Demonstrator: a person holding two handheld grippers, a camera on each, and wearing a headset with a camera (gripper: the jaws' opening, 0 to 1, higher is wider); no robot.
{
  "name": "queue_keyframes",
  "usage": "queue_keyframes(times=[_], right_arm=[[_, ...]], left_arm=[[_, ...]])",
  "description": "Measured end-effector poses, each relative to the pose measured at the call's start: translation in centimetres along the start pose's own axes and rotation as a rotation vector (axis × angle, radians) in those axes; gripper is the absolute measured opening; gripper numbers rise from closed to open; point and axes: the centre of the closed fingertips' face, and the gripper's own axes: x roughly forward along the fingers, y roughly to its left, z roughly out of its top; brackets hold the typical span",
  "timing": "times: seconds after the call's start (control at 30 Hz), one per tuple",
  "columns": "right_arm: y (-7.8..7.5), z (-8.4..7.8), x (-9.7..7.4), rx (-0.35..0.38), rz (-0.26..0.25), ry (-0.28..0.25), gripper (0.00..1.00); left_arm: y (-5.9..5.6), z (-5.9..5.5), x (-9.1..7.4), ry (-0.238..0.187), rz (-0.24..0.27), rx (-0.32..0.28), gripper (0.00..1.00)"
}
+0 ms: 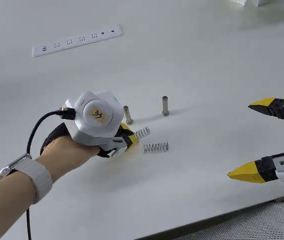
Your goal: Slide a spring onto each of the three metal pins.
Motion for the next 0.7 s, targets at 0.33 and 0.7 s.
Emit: queue_keyframes(times=[0.33, 0.7], right_arm=[[0.3, 0.4, 0.1, -0.006, 0.01, -0.002, 0.93], [0.4, 1.2, 0.1, -0.015, 0.008, -0.016, 0.92]], left_arm=[[0.0, -0.1, -0.5, -0.013, 0.007, -0.033, 0.07], [-0.4, 0.8, -3.1, -0.091, 0.027, -0.039, 0.07]])
